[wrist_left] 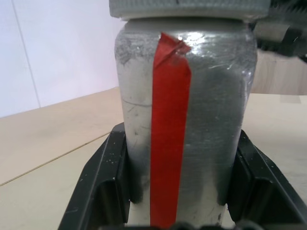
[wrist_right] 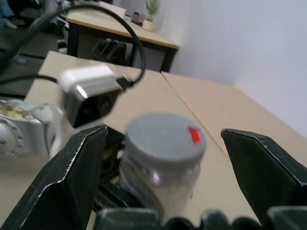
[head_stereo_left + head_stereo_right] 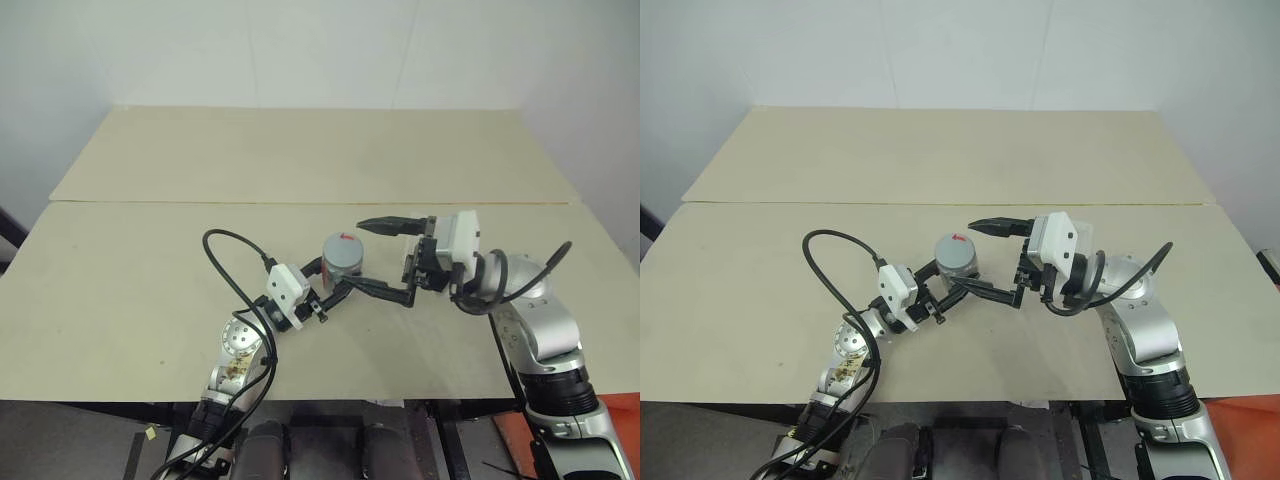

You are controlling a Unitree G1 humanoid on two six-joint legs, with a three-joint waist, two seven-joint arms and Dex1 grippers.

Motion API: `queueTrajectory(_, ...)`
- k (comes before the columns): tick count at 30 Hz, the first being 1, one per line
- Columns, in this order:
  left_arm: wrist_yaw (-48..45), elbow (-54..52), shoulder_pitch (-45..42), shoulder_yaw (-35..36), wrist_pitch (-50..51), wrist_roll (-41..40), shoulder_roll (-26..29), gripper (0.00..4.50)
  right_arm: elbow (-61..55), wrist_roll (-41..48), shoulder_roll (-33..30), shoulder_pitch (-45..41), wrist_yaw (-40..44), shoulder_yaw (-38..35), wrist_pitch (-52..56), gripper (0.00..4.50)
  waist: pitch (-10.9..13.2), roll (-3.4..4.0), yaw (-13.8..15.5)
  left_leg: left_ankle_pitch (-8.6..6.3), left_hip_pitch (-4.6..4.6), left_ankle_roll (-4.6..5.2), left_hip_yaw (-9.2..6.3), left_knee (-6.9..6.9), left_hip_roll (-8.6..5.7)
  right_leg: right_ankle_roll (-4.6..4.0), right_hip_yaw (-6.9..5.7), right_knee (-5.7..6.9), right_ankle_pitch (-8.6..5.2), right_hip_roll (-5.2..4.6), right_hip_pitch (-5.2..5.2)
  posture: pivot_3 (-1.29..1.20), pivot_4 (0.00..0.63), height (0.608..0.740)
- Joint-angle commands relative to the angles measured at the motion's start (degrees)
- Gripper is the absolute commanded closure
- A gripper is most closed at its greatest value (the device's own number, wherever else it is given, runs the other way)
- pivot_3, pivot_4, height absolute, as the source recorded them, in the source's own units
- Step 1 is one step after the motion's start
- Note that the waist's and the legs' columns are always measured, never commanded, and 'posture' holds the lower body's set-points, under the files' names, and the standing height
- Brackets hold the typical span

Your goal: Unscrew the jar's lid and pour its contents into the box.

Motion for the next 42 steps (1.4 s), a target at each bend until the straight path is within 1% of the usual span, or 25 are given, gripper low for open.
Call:
queueTrajectory(1, -0.06, -0.7, 0.05, 0.06, -1.62, -0.83, -0.22, 2.39, -3.2, 1.2, -0.25, -1.34, -0.27, -1.32, -0.68, 0.06, 0.0, 0.0, 0.01, 0.0, 0.0, 0.0, 0.0, 0.0, 0.0, 0.0, 0.0, 0.0, 0.0, 0.0, 0.0, 0.0, 0.15, 0.74)
queueTrajectory(5, 0.14, -0.64, -0.08, -0.13, -1.6, -0.66, -0.42, 2.39, -2.35, -0.46, 1.9, -3.39, -2.85, 0.13, -0.36, 0.06, 0.0, 0.0, -0.11, 0.0, 0.01, 0.0, 0.0, 0.0, 0.0, 0.0, 0.0, 0.01, 0.0, 0.0, 0.01, 0.0, 0.15, 0.74)
queueTrajectory(12, 0.11, -0.3, -0.59, -0.15, -1.7, -0.47, -0.67, 2.39, 1.38, -3.92, 5.13, -6.22, -4.9, 2.69, -1.01, 0.06, 0.0, 0.0, -0.07, 0.0, 0.01, 0.0, 0.0, 0.01, 0.0, 0.0, 0.0, 0.01, 0.0, 0.02, 0.01, 0.0, 0.15, 0.74)
queueTrajectory(18, 0.01, -0.07, -0.79, -0.09, -1.88, -0.48, -0.71, 2.39, 3.53, -5.51, 6.03, -7.22, -5.52, 3.36, -1.02, 0.06, 0.0, 0.0, -0.01, 0.0, 0.0, 0.0, 0.02, 0.01, -0.01, 0.0, 0.0, 0.01, 0.0, 0.01, 0.0, 0.0, 0.15, 0.74)
queueTrajectory(42, -0.67, 0.83, -1.24, -0.06, -2.32, -0.76, -0.56, 2.39, 2.47, -5.17, 0.07, -3.44, -5.74, -1.16, -1.19, 0.06, 0.0, 0.0, -0.02, 0.0, 0.01, 0.0, 0.01, 0.01, 0.0, 0.0, 0.0, 0.01, 0.0, 0.02, 0.0, 0.0, 0.15, 0.74)
